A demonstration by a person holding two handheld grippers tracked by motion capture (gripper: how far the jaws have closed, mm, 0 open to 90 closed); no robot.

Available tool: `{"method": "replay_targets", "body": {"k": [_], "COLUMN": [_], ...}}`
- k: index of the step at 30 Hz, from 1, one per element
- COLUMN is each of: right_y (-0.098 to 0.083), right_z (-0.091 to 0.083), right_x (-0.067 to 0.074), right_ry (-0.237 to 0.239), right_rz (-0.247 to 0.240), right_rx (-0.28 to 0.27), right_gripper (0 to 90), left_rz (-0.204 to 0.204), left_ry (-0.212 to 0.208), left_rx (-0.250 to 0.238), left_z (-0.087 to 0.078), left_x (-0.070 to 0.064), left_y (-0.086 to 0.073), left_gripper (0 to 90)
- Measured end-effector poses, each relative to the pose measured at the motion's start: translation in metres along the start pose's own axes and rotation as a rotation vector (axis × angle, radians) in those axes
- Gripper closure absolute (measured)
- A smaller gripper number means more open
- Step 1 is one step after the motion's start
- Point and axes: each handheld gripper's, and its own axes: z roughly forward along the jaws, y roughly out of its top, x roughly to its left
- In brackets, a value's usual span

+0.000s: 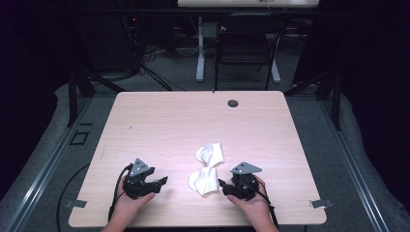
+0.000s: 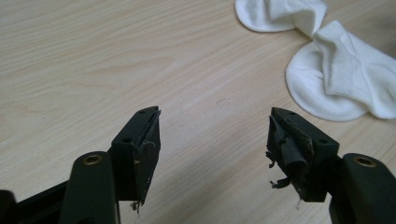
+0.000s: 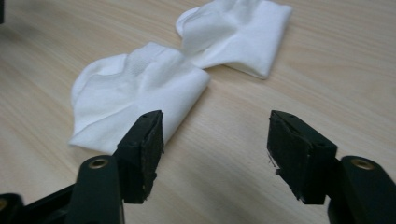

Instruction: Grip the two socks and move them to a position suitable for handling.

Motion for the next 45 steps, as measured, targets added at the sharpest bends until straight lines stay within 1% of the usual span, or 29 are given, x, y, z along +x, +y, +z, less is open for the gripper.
{"method": "replay_targets", "body": {"k": [2,4,6,8,9,10,11,12,14,15,16,21,22,25,28,30,31,32,34,37,39,40,41,42,43,44,45], "right_y": [-0.001,-0.001,-0.002,-0.002,-0.001,-0.001,0.0,0.0,0.0,0.0,0.0,0.0,0.0,0.0,0.0,0.0,0.001,0.001,0.002,0.003,0.004,0.005,0.005,0.005,0.005,0.007,0.007], "right_z": [-0.001,-0.002,0.0,0.0,0.0,0.001,0.001,0.001,0.0,0.0,0.0,0.001,0.001,0.001,0.001,0.001,0.001,0.001,0.001,0.001,0.001,0.001,0.001,0.002,0.002,0.001,0.001], "right_x": [-0.001,-0.001,-0.001,0.0,-0.001,-0.001,-0.001,-0.001,-0.001,-0.001,-0.001,-0.002,-0.002,-0.002,-0.002,-0.001,-0.001,0.0,0.002,0.006,0.01,0.011,0.011,0.014,0.014,0.015,0.016], "right_ry": [-0.01,-0.016,-0.027,-0.031,-0.036,-0.043,-0.035,-0.035,-0.02,-0.02,-0.017,-0.017,-0.019,-0.02,-0.017,-0.008,0.002,0.012,0.029,0.039,0.047,0.052,0.052,0.06,0.06,0.066,0.074], "right_rz": [-0.007,-0.011,-0.021,-0.026,-0.033,-0.013,0.001,0.001,0.011,0.011,0.011,0.018,0.019,0.018,0.02,0.026,0.026,0.028,0.025,0.02,0.004,0.004,0.004,0.008,0.008,0.0,0.003], "right_rx": [-0.017,-0.018,-0.013,-0.008,0.001,-0.006,-0.005,-0.005,0.001,0.001,0.007,0.015,0.015,0.019,0.018,0.02,0.019,0.022,0.019,0.015,0.014,0.006,0.006,-0.006,-0.006,-0.001,-0.007], "right_gripper": [39.7,40.3,42.6,43.0,43.1,44.7,44.9,44.9,45.5,45.5,45.5,47.4,48.0,48.8,50.0,51.0,52.5,53.4,55.0,55.5,55.9,56.1,56.1,57.0,57.0,58.1,59.1], "left_rz": [-0.004,-0.008,0.001,0.004,0.001,0.004,0.007,0.007,0.006,0.004,-0.004,0.0,0.001,0.007,-0.001,-0.005,-0.018,-0.019,-0.012,-0.004,0.003,0.009,0.009,0.008,0.008,0.013,0.014], "left_ry": [-0.002,0.0,0.002,0.003,0.003,0.0,0.001,0.001,-0.002,-0.003,-0.013,-0.019,-0.012,-0.011,0.0,0.002,-0.015,-0.021,-0.029,-0.028,-0.026,-0.033,-0.033,-0.029,-0.029,-0.038,-0.039], "left_rx": [-0.006,-0.018,-0.019,-0.017,-0.023,-0.023,-0.028,-0.028,-0.04,-0.04,-0.042,-0.039,-0.041,-0.034,-0.038,-0.03,-0.033,-0.033,-0.033,-0.03,-0.025,-0.029,-0.029,-0.024,-0.024,-0.026,-0.023], "left_z": [0.0,0.0,0.001,0.001,0.002,0.001,0.001,0.001,0.0,0.0,0.0,0.0,-0.001,-0.002,-0.002,-0.002,-0.003,-0.003,-0.002,-0.002,-0.002,-0.001,-0.001,-0.001,-0.001,0.0,-0.001], "left_x": [0.001,0.001,0.001,0.001,0.001,0.001,0.001,0.001,0.002,0.002,0.002,0.001,0.0,0.0,0.0,0.001,0.001,0.0,-0.001,-0.003,-0.005,-0.005,-0.005,-0.007,-0.007,-0.008,-0.008], "left_y": [0.0,-0.002,-0.003,-0.003,-0.003,-0.003,-0.003,-0.003,-0.003,-0.003,-0.003,-0.003,-0.002,-0.002,-0.002,-0.001,-0.002,-0.002,-0.001,-0.001,-0.001,-0.001,-0.001,-0.001,-0.001,-0.001,-0.001], "left_gripper": [36.2,36.4,37.1,37.1,37.1,37.1,37.1,37.0,36.9,36.9,36.6,37.1,37.2,37.6,37.7,39.2,40.7,41.2,42.2,43.0,43.3,43.7,44.0,44.0,44.1,44.3,44.4]}}
